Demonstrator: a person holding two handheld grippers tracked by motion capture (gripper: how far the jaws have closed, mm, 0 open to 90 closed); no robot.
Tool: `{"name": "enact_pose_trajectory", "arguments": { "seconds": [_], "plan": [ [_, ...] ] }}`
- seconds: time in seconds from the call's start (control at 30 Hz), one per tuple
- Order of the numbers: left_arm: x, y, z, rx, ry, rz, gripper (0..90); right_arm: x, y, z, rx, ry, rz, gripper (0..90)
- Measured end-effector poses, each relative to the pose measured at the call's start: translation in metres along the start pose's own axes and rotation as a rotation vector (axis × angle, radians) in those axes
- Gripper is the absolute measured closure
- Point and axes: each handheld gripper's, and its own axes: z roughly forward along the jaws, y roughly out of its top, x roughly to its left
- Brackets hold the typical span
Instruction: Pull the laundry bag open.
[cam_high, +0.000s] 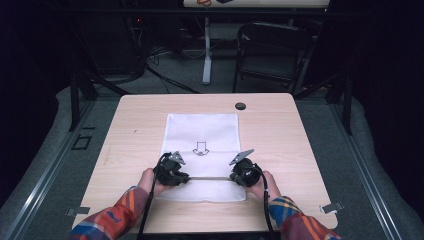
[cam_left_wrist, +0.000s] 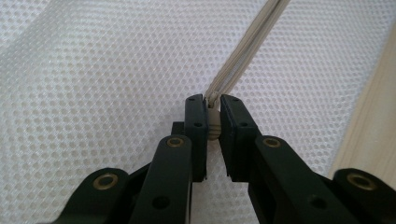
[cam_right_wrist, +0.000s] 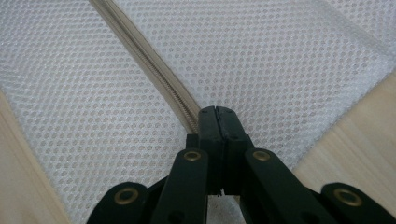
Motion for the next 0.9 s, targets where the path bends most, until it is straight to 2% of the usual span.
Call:
{"name": "enact_pose_trajectory", "arguments": {
  "seconds": [0.37, 0.5, 0.53, 0.67, 0.9],
  "plan": [
    [0.0, 0.0, -0.001, 0.005, 0.003, 0.001, 82.0, 0.0, 0.0, 0.0, 0.0, -0.001, 0.0, 90.0],
    [0.001, -0.001, -0.002, 0.014, 0.018, -0.003, 82.0, 0.0, 0.0, 0.0, 0.007, -0.004, -0.002, 90.0],
    [0.002, -0.002, -0.003, 0.024, 0.021, 0.007, 82.0, 0.0, 0.0, 0.0, 0.007, -0.004, -0.002, 90.0],
    [0.004, -0.01, -0.008, 0.013, 0.023, -0.018, 82.0, 0.0, 0.0, 0.0, 0.0, -0.001, 0.001, 90.0],
    [0.008, -0.015, -0.014, 0.015, 0.03, -0.029, 82.0, 0.001, 0.001, 0.0, 0.006, -0.002, -0.003, 90.0]
  ]
}}
